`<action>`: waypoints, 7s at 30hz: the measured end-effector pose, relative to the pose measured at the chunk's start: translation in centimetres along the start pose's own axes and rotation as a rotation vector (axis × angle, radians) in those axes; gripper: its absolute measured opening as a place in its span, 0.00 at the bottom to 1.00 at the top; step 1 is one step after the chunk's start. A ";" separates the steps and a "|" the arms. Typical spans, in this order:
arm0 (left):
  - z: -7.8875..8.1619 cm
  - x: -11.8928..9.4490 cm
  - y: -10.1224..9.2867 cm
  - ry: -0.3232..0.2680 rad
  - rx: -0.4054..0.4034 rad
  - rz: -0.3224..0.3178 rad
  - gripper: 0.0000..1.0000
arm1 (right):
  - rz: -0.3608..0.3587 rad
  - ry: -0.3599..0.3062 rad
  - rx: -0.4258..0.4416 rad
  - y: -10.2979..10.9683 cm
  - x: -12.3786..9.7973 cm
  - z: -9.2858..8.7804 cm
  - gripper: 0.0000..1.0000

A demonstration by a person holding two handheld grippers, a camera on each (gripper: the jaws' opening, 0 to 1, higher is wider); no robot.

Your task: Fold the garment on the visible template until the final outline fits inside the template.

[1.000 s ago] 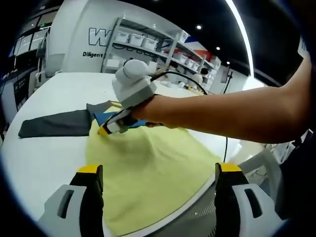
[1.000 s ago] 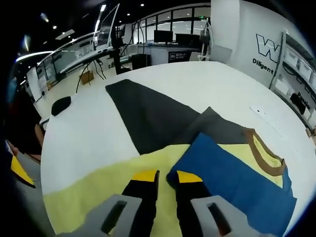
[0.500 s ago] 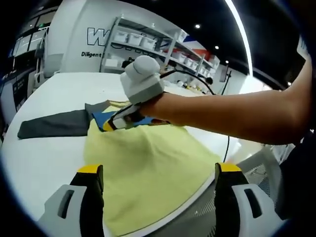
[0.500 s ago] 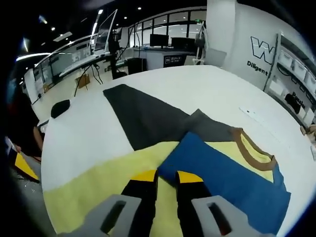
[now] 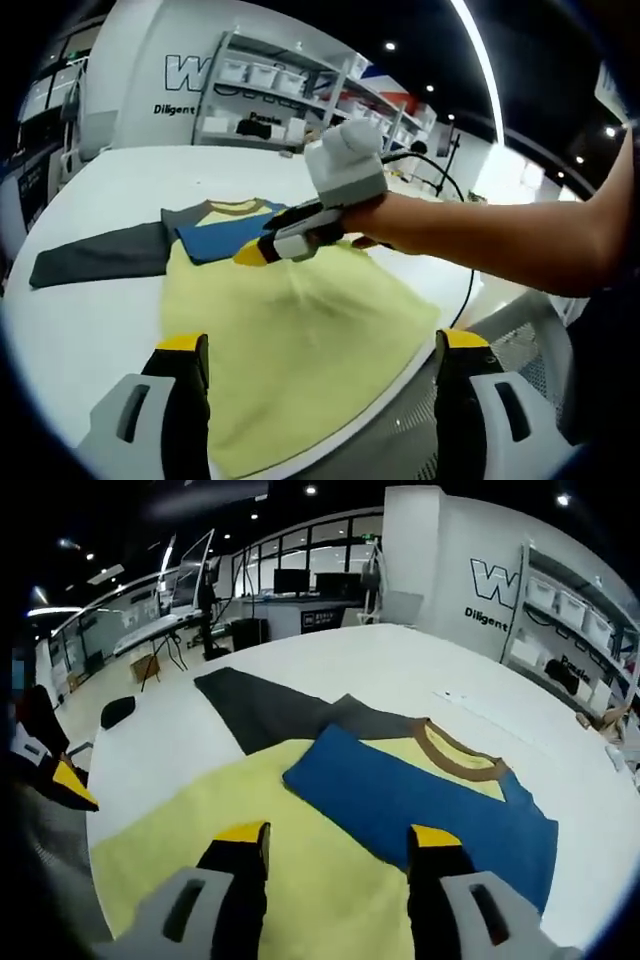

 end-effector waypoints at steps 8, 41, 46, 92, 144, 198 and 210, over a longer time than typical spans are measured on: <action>-0.2 0.2 -0.2 0.015 0.020 -0.010 0.90 | -0.022 0.001 0.053 -0.2 -1.9 -2.5 0.61; 0.3 -0.7 2.0 -0.006 -0.002 0.050 0.87 | -0.112 -0.068 0.245 0.8 -13.3 -10.2 0.60; 1.4 -3.0 6.1 -0.060 -0.067 0.146 0.87 | -0.106 -0.065 0.239 1.0 -13.2 -10.1 0.59; 2.6 -3.5 32.8 -0.207 -0.565 0.519 0.66 | -0.141 -0.007 0.263 0.2 -12.9 -11.2 0.55; 1.2 -8.2 34.3 -0.250 -0.620 0.844 0.00 | -0.150 0.012 0.260 0.1 -12.9 -11.5 0.50; 13.6 -5.9 25.8 -0.375 -0.351 0.741 0.00 | -0.120 -0.053 0.278 0.2 -13.5 -10.8 0.49; 10.2 -7.5 27.5 -0.232 -0.234 0.862 0.00 | -0.097 -0.060 0.272 0.5 -13.4 -10.6 0.48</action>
Point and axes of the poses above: the point that each gripper's makers call its tool centre point, and the gripper's own axes: x roughly forward along the fingers, y roughly to its left, z roughly out of its top, the point moved 7 cm from there along -x, roughly backward along the fingers, and after that the axes turned 10 degrees about y, right-handed, at the moved point
